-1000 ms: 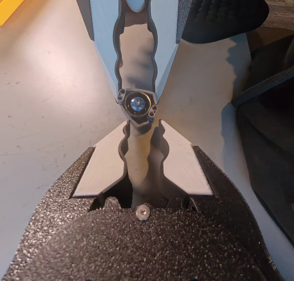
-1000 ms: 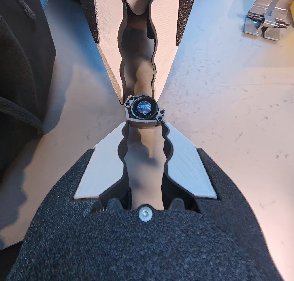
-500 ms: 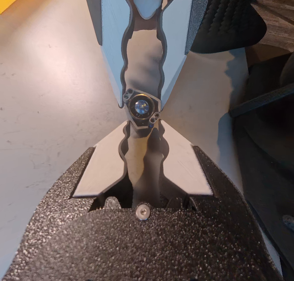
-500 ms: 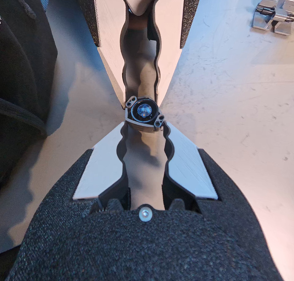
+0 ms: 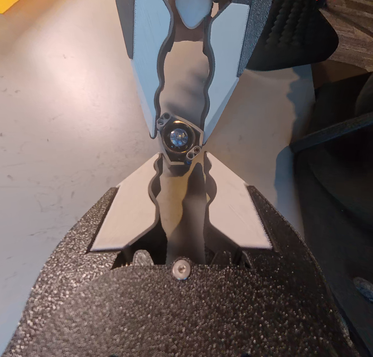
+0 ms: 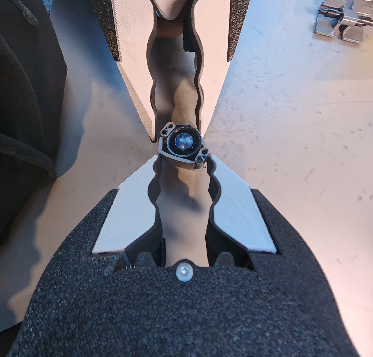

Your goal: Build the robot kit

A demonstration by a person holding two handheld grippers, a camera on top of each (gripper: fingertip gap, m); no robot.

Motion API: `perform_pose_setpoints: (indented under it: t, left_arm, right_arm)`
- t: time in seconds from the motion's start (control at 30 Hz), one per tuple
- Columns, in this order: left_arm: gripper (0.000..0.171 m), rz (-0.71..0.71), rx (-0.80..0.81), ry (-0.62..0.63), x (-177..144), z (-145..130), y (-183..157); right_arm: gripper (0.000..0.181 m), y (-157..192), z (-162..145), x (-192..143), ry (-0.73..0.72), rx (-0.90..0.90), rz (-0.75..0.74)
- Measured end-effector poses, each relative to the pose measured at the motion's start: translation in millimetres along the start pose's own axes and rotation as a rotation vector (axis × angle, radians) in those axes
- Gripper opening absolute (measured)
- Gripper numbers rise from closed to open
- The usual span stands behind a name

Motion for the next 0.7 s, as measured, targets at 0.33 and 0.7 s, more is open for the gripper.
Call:
perform_pose_setpoints:
  t: [0.33, 0.7]
  left_arm:
    - [0.037, 0.016, -0.008, -0.001, 2.3, 0.3, -0.6]
    - [0.036, -0.006, 0.020, -0.004, 1.3, -0.4, -1.2]
  right_arm:
    - [0.044, 3.8, 2.2, 5.9, -0.013, -0.002, 0.011]
    - [0.048, -0.6, 1.6, -11.9, -0.044, -0.028, 0.006]
Point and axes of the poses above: each gripper's, where its closed fingertips meet, x out along the fingers, z out of its top, y = z × x across the jaws, the point moved 7 cm from there along -x, back along the fingers, and after that the axes turned 11 degrees about -y, right-handed, at the moved point
